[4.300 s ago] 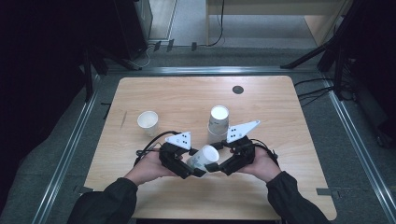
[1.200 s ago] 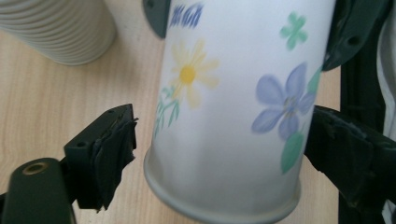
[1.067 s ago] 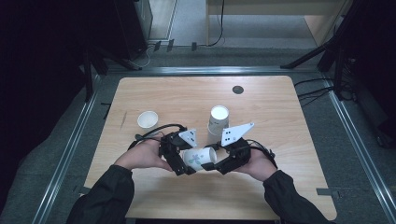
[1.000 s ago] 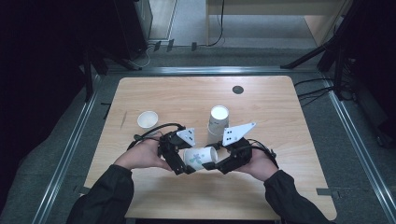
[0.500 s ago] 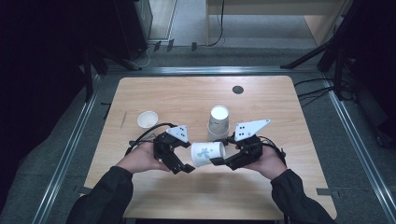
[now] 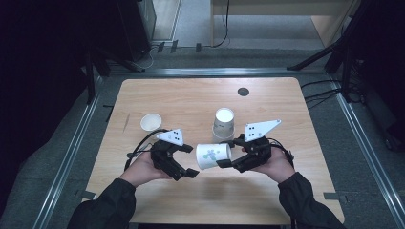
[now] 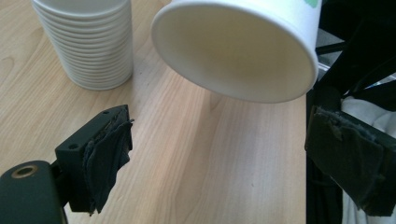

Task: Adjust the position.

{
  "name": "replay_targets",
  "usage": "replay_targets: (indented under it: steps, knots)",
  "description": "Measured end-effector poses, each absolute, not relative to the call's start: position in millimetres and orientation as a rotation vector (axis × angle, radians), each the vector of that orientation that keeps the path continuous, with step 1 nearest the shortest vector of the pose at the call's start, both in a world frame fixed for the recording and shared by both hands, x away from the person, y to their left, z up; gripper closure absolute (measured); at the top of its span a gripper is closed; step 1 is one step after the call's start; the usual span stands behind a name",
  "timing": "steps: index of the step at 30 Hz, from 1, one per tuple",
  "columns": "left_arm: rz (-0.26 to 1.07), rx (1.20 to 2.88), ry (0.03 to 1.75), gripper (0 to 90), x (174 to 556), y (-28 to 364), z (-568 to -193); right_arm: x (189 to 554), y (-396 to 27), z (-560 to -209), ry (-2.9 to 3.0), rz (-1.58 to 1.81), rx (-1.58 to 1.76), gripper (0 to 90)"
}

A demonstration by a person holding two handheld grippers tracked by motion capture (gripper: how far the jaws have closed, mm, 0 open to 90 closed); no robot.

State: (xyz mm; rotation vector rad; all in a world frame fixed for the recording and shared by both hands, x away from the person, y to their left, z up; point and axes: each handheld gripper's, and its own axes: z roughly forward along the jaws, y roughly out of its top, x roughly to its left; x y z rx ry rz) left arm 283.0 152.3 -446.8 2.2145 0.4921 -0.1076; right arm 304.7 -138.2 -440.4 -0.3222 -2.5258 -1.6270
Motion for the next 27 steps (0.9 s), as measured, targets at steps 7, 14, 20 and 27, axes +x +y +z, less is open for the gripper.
replay_targets:
  steps: [7,14,20,27]
  knots:
    - [-0.127,2.140,0.448,7.7,283.8,149.7,-449.7,303.9,-134.8,-441.5,-2.504,-1.624,-0.298,34.2]
    - [-0.137,2.128,0.409,7.9,286.7,145.3,-454.2,303.4,-132.0,-442.6,-2.491,-1.611,-0.285,34.2]
    - [-0.151,2.109,0.373,8.2,285.0,142.1,-454.2,302.0,-127.2,-444.6,-2.484,-1.595,-0.270,34.2]
    - [-0.146,2.096,0.334,14.5,282.7,141.5,-453.5,300.9,-119.7,-446.7,-2.466,-1.588,-0.246,34.2]
